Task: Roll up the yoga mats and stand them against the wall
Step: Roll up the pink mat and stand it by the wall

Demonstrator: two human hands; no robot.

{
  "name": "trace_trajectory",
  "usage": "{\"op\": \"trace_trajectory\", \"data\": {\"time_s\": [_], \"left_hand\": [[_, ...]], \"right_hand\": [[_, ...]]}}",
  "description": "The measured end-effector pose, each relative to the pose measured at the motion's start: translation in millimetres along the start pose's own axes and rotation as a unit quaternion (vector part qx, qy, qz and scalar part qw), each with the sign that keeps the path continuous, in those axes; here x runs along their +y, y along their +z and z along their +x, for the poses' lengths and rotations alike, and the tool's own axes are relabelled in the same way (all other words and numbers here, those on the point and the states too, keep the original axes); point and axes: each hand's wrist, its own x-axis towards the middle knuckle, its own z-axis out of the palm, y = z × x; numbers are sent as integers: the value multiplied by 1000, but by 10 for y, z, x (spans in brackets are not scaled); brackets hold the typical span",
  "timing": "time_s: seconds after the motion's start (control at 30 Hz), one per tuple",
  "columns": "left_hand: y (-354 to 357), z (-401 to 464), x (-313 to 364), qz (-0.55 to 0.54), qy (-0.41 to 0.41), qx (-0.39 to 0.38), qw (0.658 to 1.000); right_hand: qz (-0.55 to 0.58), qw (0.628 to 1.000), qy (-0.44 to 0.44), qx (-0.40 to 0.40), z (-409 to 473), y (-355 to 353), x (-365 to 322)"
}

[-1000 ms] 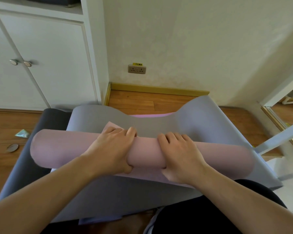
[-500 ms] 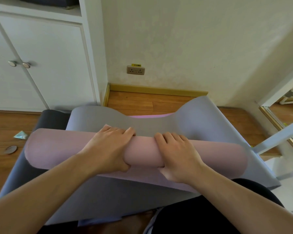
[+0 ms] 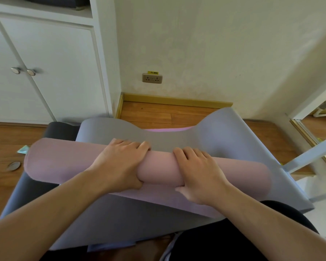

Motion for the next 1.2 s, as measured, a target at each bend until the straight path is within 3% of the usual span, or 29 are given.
{"op": "trace_trajectory", "data": {"time_s": [0.23, 0.37, 0.63, 0.83, 1.07, 1.2], "left_hand": [[82, -25, 107, 71, -3, 26, 997], [29, 10, 54, 57, -9, 38, 998], [-195, -80, -25, -10, -15, -39, 999], [35, -70, 125, 96, -10, 12, 995], [-103, -61, -17, -12, -18, -18, 1000], [-106, -83, 64, 20, -10, -20, 1000]], "right_hand": [[33, 999, 10, 4, -1, -96, 40], [34, 999, -1, 32, -20, -60, 16], [15, 999, -22, 24, 5, -26, -27], [28, 999, -10, 32, 21, -49, -12], [-11, 999, -24, 42, 31, -8, -56], [30, 999, -21, 28, 43, -19, -44]]}}
